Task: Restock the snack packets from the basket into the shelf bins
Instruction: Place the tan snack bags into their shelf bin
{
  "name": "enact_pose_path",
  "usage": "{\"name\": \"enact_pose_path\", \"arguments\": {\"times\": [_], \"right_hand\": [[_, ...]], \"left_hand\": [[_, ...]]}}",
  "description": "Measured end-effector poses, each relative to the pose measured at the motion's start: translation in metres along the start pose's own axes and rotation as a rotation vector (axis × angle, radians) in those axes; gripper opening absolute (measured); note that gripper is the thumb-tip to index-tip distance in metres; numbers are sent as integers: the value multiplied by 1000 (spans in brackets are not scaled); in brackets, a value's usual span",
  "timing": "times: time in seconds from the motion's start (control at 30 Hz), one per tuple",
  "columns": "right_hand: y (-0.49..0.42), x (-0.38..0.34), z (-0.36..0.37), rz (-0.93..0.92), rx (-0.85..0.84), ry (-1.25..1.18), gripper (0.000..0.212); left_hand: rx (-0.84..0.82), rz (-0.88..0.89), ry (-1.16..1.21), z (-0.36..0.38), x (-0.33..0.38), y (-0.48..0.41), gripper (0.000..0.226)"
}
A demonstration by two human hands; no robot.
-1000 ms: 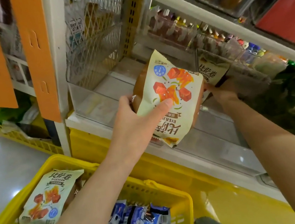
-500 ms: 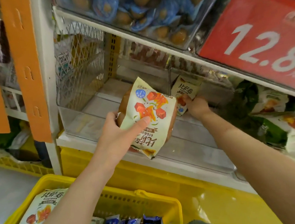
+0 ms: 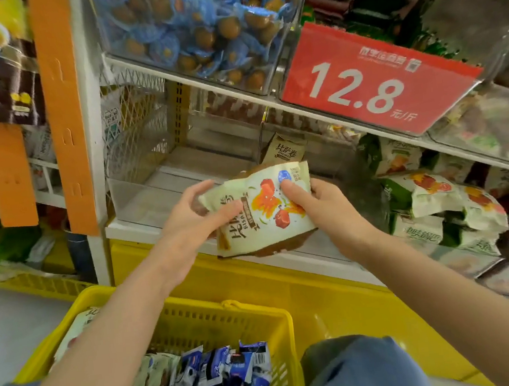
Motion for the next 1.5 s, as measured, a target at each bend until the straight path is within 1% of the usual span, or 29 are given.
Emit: {"name": "enact_pose_path", "arguments": {"times": [0.07,0.1,0.13,0.17,0.2,0.23,0.27,0.3,0.33,0.37,0.4,0.47,0.53,0.67,0.7,0.73,0.8,0.87,0.97,1.0,1.07,1.13,1.23,1.27,1.33,1.43,1.5], "right_hand": [[9,15,-2,23,90,-204,34],[13,22,2,36,96,-290,34],[17,28,7,53,71,-343,33],[20,33,13,79,26,-345,32],[24,38,18,112,-21,-293,32],[29,41,20,141,-49,-191,35],[33,42,18,160,-41,-49,43],[36,42,11,161,4,109,56],[40,39,4,132,53,246,72],[42,34,1,72,65,330,84],[44,29,1,11,36,363,88],[47,25,4,-45,-71,318,85],[50,23,-1,-72,-85,300,76],[52,20,-33,-129,59,242,54],[51,19,-44,-133,114,225,51],[50,18,-59,-130,188,210,49],[46,16,-90,-117,351,203,50],[33,17,-116,-75,464,224,62],[0,26,-144,11,558,238,71],[-14,30,-150,44,576,260,71],[-45,40,-158,100,581,338,67],[-76,54,-164,145,566,398,63],[-112,74,-175,184,604,371,60],[-123,80,-178,176,616,334,58],[-142,93,-182,181,604,282,53],[-158,118,-186,274,548,252,48],[-164,128,-189,335,514,276,47]], "left_hand": [[-55,-38,87,13,-9,7,84],[-84,-47,116,19,-12,10,82],[-83,-36,146,21,-14,11,79],[-45,-11,180,20,-13,13,75],[23,20,192,14,-12,14,70],[97,51,161,7,-10,15,64],[154,81,81,2,-6,16,57],[185,110,-35,0,0,18,50],[184,144,-159,2,6,19,44],[151,180,-264,8,12,21,41],[91,210,-335,18,15,22,39],[-41,238,-402,38,17,23,38],[-138,256,-448,57,20,22,37],[-233,305,-576,86,32,5,27],[-224,326,-612,91,34,-4,25],[-196,345,-662,94,36,-14,28],[-119,361,-818,95,35,-36,40],[-89,344,-1025,94,26,-55,43],[-164,303,-1333,94,-2,-75,36],[-185,313,-1412,95,-10,-78,34],[-197,394,-1512,98,-19,-80,35],[-176,505,-1510,99,-23,-79,33],[-177,644,-1482,97,-28,-74,15],[-186,659,-1485,96,-30,-75,15],[-201,687,-1479,94,-34,-76,24],[-215,750,-1451,91,-35,-76,32],[-206,815,-1435,87,-33,-74,36]]}}
Point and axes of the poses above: each hand's wrist, its own y-axis away from the middle knuckle, its own z-axis out of the palm, x = y × z, the point moved 8 cm from there along -y, towards the middle knuckle, and after that the axes turned 11 degrees about -x, right-handed, at the moved point
